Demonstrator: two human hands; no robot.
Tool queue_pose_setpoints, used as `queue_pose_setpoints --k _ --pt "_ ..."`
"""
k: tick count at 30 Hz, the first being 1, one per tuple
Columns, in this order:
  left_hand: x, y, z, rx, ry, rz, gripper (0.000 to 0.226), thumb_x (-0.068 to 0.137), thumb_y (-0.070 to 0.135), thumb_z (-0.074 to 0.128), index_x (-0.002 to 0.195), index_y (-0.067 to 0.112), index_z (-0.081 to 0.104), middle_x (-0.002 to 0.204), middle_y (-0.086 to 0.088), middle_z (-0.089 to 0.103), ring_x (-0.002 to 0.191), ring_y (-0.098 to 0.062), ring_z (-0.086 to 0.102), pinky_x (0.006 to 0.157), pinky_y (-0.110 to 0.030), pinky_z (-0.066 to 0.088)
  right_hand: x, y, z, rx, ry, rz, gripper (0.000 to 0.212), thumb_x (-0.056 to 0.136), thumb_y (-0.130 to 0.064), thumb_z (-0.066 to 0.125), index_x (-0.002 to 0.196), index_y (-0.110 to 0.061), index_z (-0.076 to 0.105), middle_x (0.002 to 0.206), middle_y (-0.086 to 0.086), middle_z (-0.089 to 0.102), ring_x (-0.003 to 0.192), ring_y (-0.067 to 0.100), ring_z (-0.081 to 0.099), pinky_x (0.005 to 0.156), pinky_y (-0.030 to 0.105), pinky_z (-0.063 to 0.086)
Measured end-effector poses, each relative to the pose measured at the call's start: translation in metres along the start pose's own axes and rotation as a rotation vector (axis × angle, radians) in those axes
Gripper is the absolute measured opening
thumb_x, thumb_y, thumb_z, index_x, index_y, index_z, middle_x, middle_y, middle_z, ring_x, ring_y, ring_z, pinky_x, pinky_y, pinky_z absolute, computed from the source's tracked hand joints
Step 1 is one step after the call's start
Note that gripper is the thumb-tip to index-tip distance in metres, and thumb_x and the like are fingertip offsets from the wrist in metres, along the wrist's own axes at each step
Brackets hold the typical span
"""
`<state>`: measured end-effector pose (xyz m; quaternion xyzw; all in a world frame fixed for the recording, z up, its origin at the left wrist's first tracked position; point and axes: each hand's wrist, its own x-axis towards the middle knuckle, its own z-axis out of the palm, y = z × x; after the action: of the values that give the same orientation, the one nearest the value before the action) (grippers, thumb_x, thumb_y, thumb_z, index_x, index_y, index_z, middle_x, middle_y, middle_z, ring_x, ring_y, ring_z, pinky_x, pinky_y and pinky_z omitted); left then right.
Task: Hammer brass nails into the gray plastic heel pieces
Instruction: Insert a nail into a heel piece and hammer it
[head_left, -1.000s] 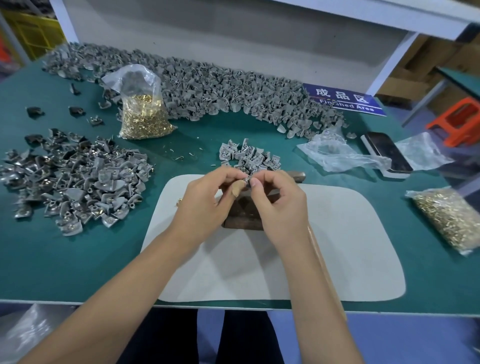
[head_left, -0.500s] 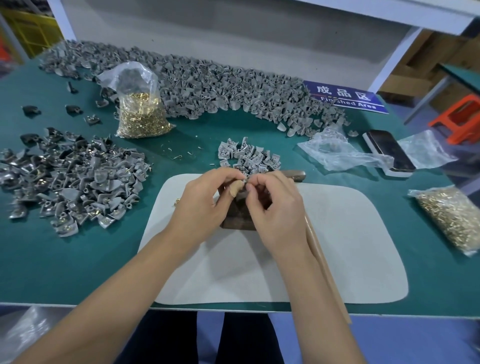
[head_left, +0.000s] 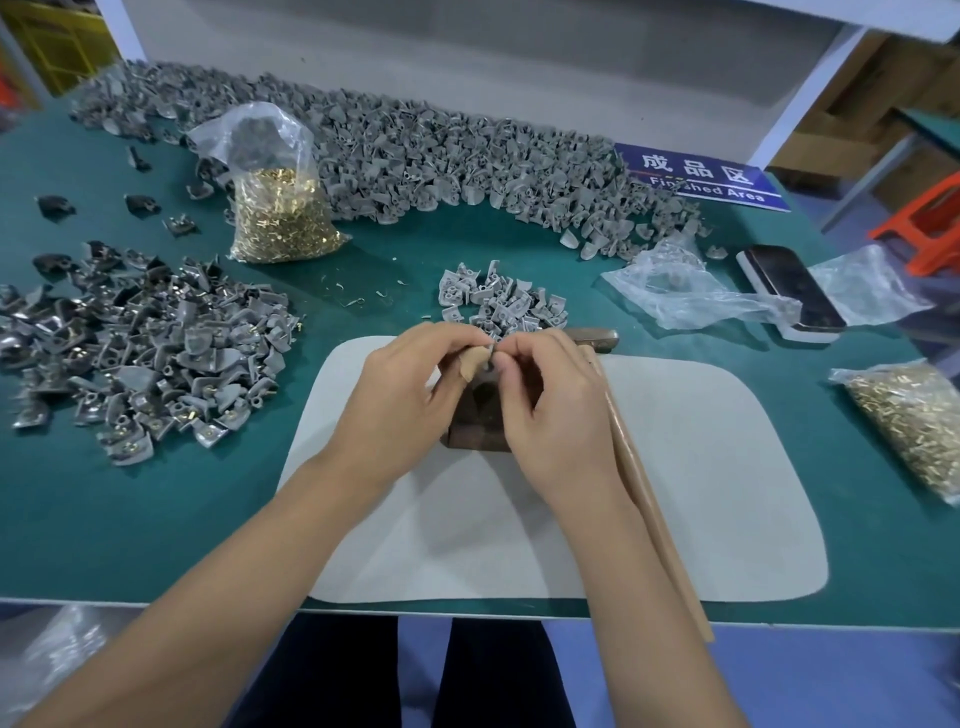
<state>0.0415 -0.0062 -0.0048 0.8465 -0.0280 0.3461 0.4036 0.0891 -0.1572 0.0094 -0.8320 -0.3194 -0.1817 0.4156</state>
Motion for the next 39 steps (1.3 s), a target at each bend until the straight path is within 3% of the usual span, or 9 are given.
queue_pose_setpoints --k 5,10,16,19,23,28,34,39 --pt "-0.003 0.003 0.006 -0.123 0.067 -0.089 0.011 0.099 0.024 0.063 0.106 0.019 0.071 0.097 0.025 0.068 0.089 0.006 0.065 0.081 -0.005 0.043 0.002 0.002 -0.002 0.127 0.001 0.058 0.009 0.095 -0.002 0.066 0.093 -0.010 0.069 0.092 -0.003 0.067 0.086 0.003 0.056 0.081 0.008 0.037" --pt "-0.001 0.005 0.007 -0.161 0.068 -0.104 0.011 0.098 0.026 0.062 0.107 0.030 0.068 0.098 0.029 0.068 0.092 0.005 0.066 0.082 -0.006 0.044 0.005 0.006 -0.001 0.268 0.008 0.110 0.009 0.094 -0.006 0.069 0.093 -0.014 0.073 0.090 -0.010 0.068 0.088 0.012 0.065 0.079 0.021 0.046" --pt "-0.001 0.006 0.007 -0.263 0.066 -0.220 0.014 0.099 0.027 0.064 0.101 0.041 0.068 0.097 0.022 0.072 0.088 -0.004 0.070 0.080 -0.016 0.051 0.006 0.003 0.001 0.282 0.044 0.100 0.009 0.094 -0.005 0.070 0.092 -0.014 0.073 0.089 -0.009 0.069 0.088 0.014 0.065 0.077 0.022 0.046" --pt "-0.001 0.008 0.009 -0.305 0.063 -0.269 0.012 0.099 0.024 0.066 0.101 0.036 0.068 0.095 0.018 0.074 0.086 -0.009 0.071 0.080 -0.025 0.055 0.005 0.000 0.001 0.310 0.080 0.124 0.011 0.091 -0.004 0.072 0.089 -0.015 0.073 0.087 -0.009 0.070 0.084 0.015 0.065 0.074 0.025 0.050" --pt "-0.001 0.011 0.010 -0.358 0.091 -0.298 0.007 0.099 0.023 0.067 0.102 0.026 0.071 0.092 0.012 0.075 0.083 -0.010 0.071 0.077 -0.020 0.054 0.006 -0.001 -0.001 0.344 0.103 0.177 0.010 0.088 -0.006 0.074 0.087 -0.017 0.075 0.084 -0.007 0.072 0.078 0.016 0.066 0.073 0.028 0.053" --pt "0.000 0.013 0.010 -0.406 0.096 -0.318 0.006 0.098 0.024 0.067 0.100 0.029 0.070 0.089 0.010 0.075 0.078 -0.011 0.070 0.073 -0.019 0.053 0.008 -0.004 -0.002 0.375 0.097 0.215 0.008 0.088 -0.005 0.075 0.088 -0.013 0.076 0.085 -0.003 0.073 0.078 0.016 0.067 0.074 0.027 0.053" --pt "-0.001 0.013 0.010 -0.441 0.099 -0.331 0.005 0.098 0.025 0.068 0.100 0.029 0.071 0.088 0.008 0.076 0.074 -0.007 0.070 0.070 -0.015 0.052 0.009 -0.005 -0.005 0.386 0.060 0.254 0.007 0.088 -0.012 0.074 0.086 -0.018 0.076 0.081 -0.004 0.073 0.078 0.019 0.068 0.081 0.049 0.054" --pt "-0.001 0.006 0.011 -0.410 0.059 -0.346 0.007 0.099 0.019 0.066 0.102 0.025 0.070 0.090 0.012 0.075 0.076 -0.004 0.068 0.072 -0.012 0.049 0.009 -0.004 -0.001 0.326 0.008 0.303 0.008 0.090 -0.013 0.073 0.087 -0.019 0.077 0.085 -0.008 0.075 0.085 0.013 0.069 0.090 0.052 0.051"
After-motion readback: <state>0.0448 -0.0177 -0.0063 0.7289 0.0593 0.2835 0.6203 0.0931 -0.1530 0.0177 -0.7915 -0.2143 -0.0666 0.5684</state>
